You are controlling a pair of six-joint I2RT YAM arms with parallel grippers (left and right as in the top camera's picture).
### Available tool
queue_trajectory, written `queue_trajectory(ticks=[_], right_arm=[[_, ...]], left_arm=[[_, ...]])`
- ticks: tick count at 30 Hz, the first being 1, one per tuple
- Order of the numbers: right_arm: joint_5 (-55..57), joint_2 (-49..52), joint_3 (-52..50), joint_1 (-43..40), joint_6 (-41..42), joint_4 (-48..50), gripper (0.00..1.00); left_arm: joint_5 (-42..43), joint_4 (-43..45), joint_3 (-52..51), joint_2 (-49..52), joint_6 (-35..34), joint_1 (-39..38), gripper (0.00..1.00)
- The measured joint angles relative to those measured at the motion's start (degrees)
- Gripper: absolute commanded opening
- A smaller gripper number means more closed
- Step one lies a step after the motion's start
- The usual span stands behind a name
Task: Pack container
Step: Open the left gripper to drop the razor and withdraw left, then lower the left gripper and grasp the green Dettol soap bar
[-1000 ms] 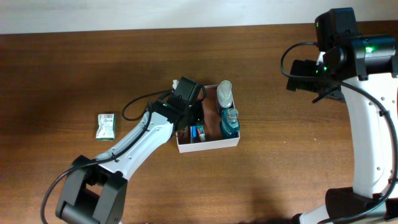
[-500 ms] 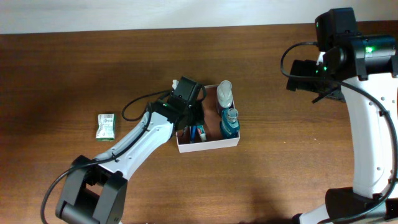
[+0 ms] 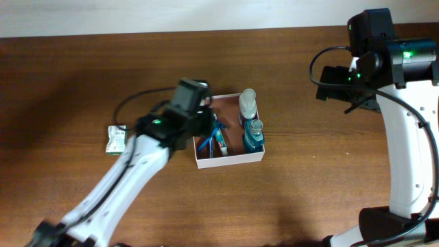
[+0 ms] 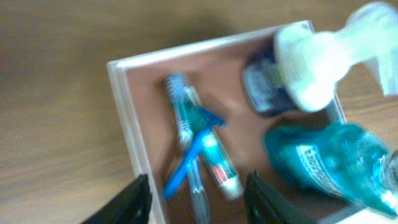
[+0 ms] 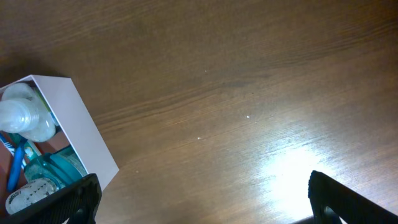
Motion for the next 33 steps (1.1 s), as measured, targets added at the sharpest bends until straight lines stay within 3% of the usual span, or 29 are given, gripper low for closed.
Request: queue_trajectory(ticks=[6,18,21,25,33], right_arm=[[0.0,0.0,0.0,0.0,0.0,0.0,0.98],[0.0,0.0,0.0,0.0,0.0,0.0,0.98],[0.0,0.0,0.0,0.0,0.0,0.0,0.98],[0.0,0.0,0.0,0.0,0.0,0.0,0.98],[0.0,0.0,0.0,0.0,0.0,0.0,0.98]], left_arm=[[-6.1,-8.9,0.3,-4.9,3.4,8.2,0.70],[-9.4,-11.9,0.3,-4.7,6.0,30.5,0.75],[-9.2,-11.8,0.3,-3.5,7.6,33.6,0.80],[-7.6,-11.8,0.3,-0.2,9.6,36.3,0.99],[-6.3,-9.6,0.3,8.8,10.0,37.8,0.99]])
